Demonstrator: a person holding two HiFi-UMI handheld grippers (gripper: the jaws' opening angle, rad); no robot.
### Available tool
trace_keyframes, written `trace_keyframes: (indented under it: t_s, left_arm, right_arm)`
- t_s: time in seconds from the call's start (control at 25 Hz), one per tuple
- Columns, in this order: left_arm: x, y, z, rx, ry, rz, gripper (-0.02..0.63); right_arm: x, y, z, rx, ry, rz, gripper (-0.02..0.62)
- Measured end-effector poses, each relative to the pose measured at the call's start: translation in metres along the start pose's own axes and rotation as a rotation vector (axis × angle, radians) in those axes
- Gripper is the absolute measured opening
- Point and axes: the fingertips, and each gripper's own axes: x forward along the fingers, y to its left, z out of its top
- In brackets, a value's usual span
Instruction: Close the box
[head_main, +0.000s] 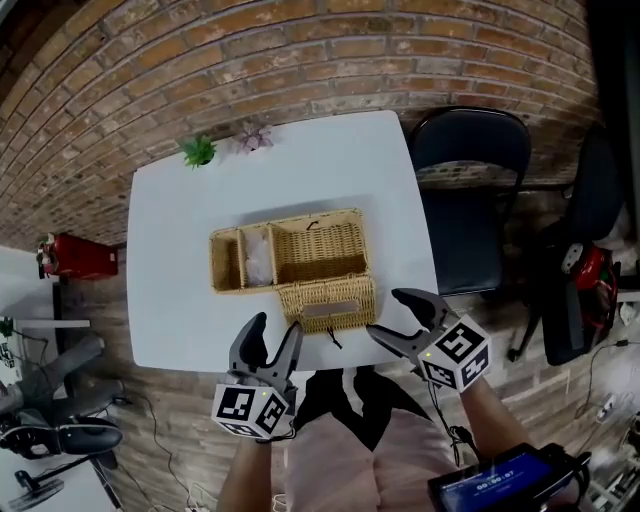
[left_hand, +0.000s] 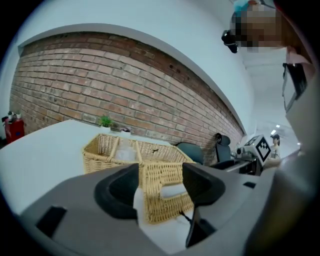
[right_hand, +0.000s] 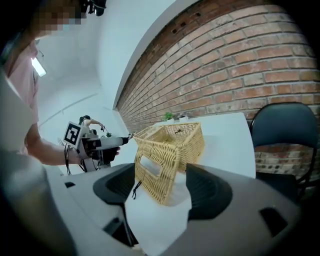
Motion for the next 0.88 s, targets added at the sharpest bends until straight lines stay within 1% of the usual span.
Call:
trace_keyframes:
  t_s: [0.08, 0.16, 0.32, 0.56, 0.68, 0.8, 0.88]
  left_arm:
    - [0.002, 0.007, -0.014, -0.006, 0.033, -0.002, 0.287]
    - [0.003, 0.009, -0.029, -0.02, 0.071, -0.02, 0.296]
    - [0.016, 0.01, -0.056, -0.011, 0.135, -0.07, 0.314]
    - [0.028, 0.004, -0.08, -0.04, 0.2, -0.17, 0.325]
    - [0.028, -0.002, -0.084, -0.026, 0.217, -0.201, 0.325]
    - [0.027, -0.008, -0.085, -0.036, 0.22, -0.227, 0.325]
    - [0.025, -0.01, -0.084, -0.056, 0.208, -0.228, 0.325]
  right_arm:
    - [0.006, -0.003, -0.01, 0.004, 0.026, -0.005, 0.325]
    - [0.01, -0.002, -0.022, 0.008, 0.056, 0.001, 0.319]
    - [0.022, -0.005, -0.039, 0.019, 0.091, 0.014, 0.302]
    - [0.035, 0.001, -0.061, 0.038, 0.137, 0.03, 0.269]
    - [0.036, 0.006, -0.063, 0.04, 0.143, 0.042, 0.222]
    - [0.035, 0.008, -0.064, 0.045, 0.146, 0.04, 0.221]
    - [0.032, 0.009, -0.064, 0.053, 0.148, 0.04, 0.215]
